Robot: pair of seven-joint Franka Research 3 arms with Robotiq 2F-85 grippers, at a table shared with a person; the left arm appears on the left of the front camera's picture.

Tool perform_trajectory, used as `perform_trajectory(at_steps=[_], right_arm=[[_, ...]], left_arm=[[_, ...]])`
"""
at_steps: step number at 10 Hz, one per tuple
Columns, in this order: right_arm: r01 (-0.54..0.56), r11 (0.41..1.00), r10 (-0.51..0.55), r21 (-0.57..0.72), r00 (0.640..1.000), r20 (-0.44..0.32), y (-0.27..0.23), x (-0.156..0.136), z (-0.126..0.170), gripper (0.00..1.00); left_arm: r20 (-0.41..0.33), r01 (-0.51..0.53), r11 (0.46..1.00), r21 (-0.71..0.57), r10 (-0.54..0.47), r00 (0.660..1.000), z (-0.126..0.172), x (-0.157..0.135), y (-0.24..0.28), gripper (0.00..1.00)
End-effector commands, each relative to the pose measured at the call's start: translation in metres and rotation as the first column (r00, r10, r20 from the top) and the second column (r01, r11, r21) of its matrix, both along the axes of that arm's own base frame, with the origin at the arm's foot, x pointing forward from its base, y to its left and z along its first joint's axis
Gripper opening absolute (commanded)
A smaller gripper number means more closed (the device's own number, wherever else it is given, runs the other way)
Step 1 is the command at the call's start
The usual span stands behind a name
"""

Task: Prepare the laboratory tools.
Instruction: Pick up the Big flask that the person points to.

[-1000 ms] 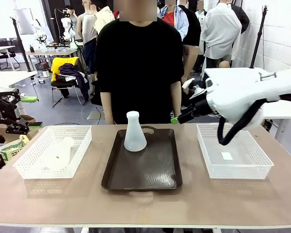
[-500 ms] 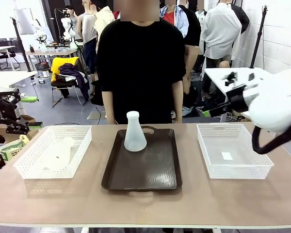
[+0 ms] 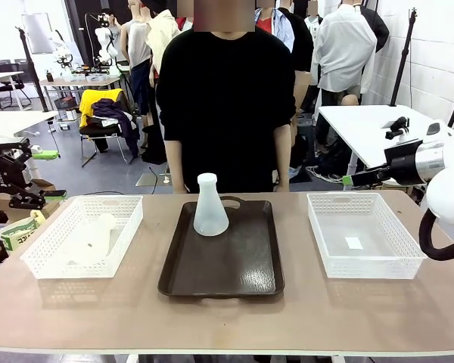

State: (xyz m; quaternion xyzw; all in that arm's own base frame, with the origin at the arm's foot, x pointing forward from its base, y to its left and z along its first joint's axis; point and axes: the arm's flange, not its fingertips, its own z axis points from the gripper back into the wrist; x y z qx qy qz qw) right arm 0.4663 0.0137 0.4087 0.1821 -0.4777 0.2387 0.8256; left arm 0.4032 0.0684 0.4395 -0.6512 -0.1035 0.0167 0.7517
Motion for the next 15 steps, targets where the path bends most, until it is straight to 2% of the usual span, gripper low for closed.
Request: perform_trajectory(at_steps=[1,2,3,9,15], right_arm=[[-0.004,1.0,0.003,0.007,0.999,0.032,0.0044,-0.0076,0.0106,1.0],[-0.011,1.0,0.011,0.002,0.999,0.053,0.0096,-0.0058,0.0115,1.0],[-0.004,1.0,0.004,-0.002,1.0,0.014,0.0015,-0.0006,0.0024,1.0],[-0.004,1.0,0.004,-0.002,1.0,0.014,0.0015,-0.0006,0.0024,1.0],[-0.004,1.0,0.004,-0.002,1.0,0.014,0.0015,-0.0006,0.0024,1.0]], left_arm=[[0.016,0.001,1.0,-0.003,0.0,1.0,0.0005,-0.0006,0.0007,1.0],[0.016,0.001,1.0,-0.003,0.0,1.0,0.0005,-0.0006,0.0007,1.0],[0.016,0.001,1.0,-0.003,0.0,1.0,0.0005,-0.0006,0.0007,1.0],[0.016,0.001,1.0,-0.003,0.0,1.0,0.0005,-0.0006,0.0007,1.0],[-0.06,0.069,0.998,-0.015,-0.069,0.996,-0.0009,0.0043,0.0032,1.0]])
